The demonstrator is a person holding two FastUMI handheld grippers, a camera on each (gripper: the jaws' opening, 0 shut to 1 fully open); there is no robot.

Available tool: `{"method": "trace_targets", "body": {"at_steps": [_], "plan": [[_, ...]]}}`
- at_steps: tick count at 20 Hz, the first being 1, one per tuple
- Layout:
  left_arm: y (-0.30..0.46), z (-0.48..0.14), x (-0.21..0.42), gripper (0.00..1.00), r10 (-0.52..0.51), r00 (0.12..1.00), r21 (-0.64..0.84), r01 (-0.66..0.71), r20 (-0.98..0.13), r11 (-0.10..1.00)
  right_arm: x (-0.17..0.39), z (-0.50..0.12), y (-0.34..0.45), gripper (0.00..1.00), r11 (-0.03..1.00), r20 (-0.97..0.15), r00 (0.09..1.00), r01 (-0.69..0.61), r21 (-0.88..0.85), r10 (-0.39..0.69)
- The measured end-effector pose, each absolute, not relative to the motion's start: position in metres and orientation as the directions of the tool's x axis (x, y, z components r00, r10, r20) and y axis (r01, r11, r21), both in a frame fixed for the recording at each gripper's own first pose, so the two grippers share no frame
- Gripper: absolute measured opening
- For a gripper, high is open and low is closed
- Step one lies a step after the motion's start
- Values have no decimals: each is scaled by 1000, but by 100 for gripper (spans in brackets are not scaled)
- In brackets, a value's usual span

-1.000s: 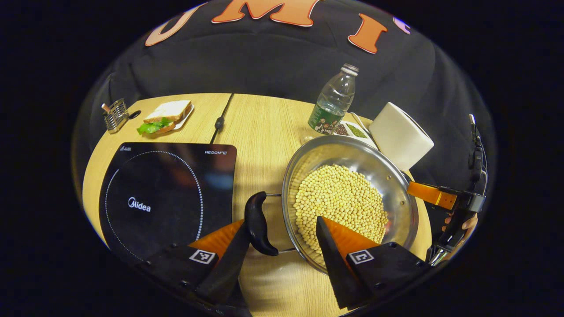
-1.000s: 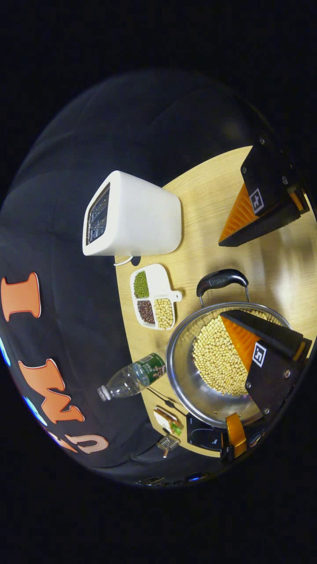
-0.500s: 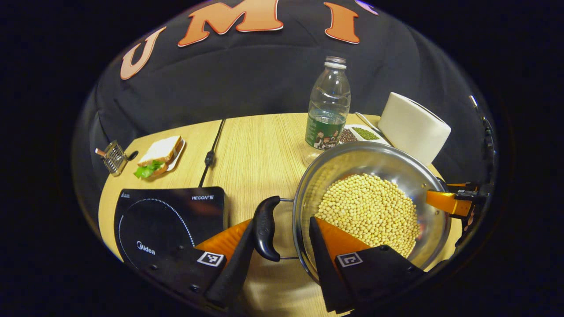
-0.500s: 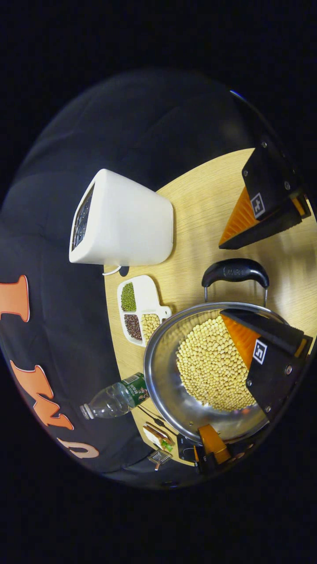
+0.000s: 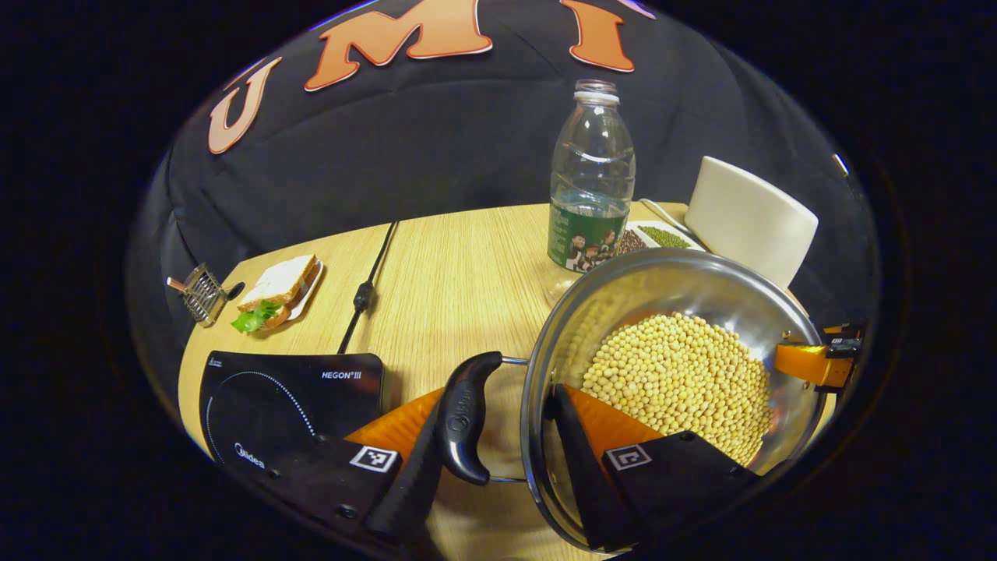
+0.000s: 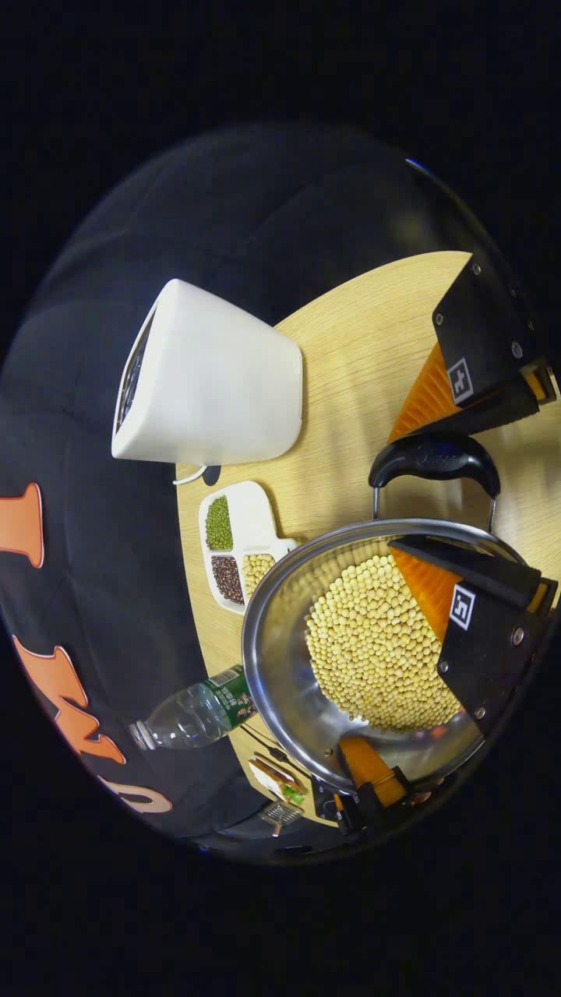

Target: First push the handle of the pot to place it horizontally, then grasp the pot with both hands and set it on the induction cooktop.

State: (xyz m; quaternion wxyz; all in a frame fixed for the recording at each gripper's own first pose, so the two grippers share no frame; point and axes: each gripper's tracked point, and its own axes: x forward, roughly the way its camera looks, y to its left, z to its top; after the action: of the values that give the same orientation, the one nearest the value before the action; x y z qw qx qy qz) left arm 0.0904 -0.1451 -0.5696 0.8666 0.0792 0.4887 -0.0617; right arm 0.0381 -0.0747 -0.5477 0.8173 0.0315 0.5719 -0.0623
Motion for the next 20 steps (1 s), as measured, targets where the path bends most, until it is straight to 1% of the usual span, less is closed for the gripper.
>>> {"method": "trace_targets", "body": {"at_steps": [1, 2, 3, 4, 5, 6, 7, 8, 9, 10, 11, 12, 13, 14, 16, 17, 18, 19, 20], "plan": [[-145, -570, 92, 82, -30, 519, 74, 179, -854, 981, 38, -546, -75, 67, 990, -938, 339, 138, -24, -70], [-146, -570, 91, 79, -32, 520, 73, 181, -854, 981, 38, -546, -75, 67, 990, -936, 343, 136, -31, -76], [-145, -569, 90, 77, -33, 522, 71, 178, -852, 982, 39, -542, -75, 63, 991, -931, 356, 128, -42, -86], [-145, -569, 88, 75, -34, 521, 68, 176, -853, 982, 41, -538, -74, 66, 991, -923, 371, 115, -62, -101], [-143, -566, 85, 77, -33, 522, 64, 168, -852, 984, 41, -533, -74, 65, 992, -917, 383, 101, -80, -113], [-142, -566, 83, 76, -27, 525, 68, 160, -851, 985, 39, -530, -71, 65, 992, -917, 382, 91, -87, -115], [-140, -561, 83, 78, -19, 540, 83, 163, -842, 983, 35, -527, -70, 65, 993, -920, 375, 84, -87, -112], [-139, -555, 84, 74, -13, 557, 95, 164, -830, 982, 33, -524, -69, 65, 993, -921, 375, 83, -83, -108], [-138, -548, 85, 76, -11, 569, 102, 166, -822, 981, 33, -519, -69, 65, 993, -918, 381, 90, -78, -107], [-134, -541, 85, 76, -10, 577, 108, 170, -816, 979, 35, -514, -66, 62, 992, -913, 393, 99, -73, -106], [-131, -535, 84, 78, -11, 585, 110, 171, -811, 979, 36, -508, -66, 65, 992, -908, 405, 107, -68, -106], [-128, -528, 87, 72, -10, 596, 115, 171, -803, 978, 36, -503, -63, 65, 992, -906, 409, 105, -69, -106], [-123, -521, 89, 78, -5, 608, 122, 166, -794, 978, 37, -497, -60, 65, 992, -902, 419, 105, -67, -105], [-117, -513, 88, 75, 0, 617, 125, 159, -787, 979, 38, -492, -55, 65, 992, -898, 427, 106, -62, -101], [-105, -498, 88, 75, 7, 632, 128, 146, -775, 981, 39, -482, -42, 65, 994, -893, 441, 99, -49, -87], [-98, -492, 86, 75, 15, 635, 134, 140, -772, 981, 38, -477, -35, 60, 995, -891, 446, 90, -44, -80], [-88, -485, 83, 72, 22, 639, 138, 132, -769, 982, 38, -472, -27, 60, 996, -890, 451, 81, -41, -73], [-78, -479, 84, 75, 29, 644, 139, 121, -765, 983, 40, -467, -19, 65, 997, -886, 459, 72, -36, -65], [-73, -470, 82, 75, 38, 646, 140, 107, -762, 984, 41, -462, -10, 65, 998, -883, 466, 61, -32, -56]]}}
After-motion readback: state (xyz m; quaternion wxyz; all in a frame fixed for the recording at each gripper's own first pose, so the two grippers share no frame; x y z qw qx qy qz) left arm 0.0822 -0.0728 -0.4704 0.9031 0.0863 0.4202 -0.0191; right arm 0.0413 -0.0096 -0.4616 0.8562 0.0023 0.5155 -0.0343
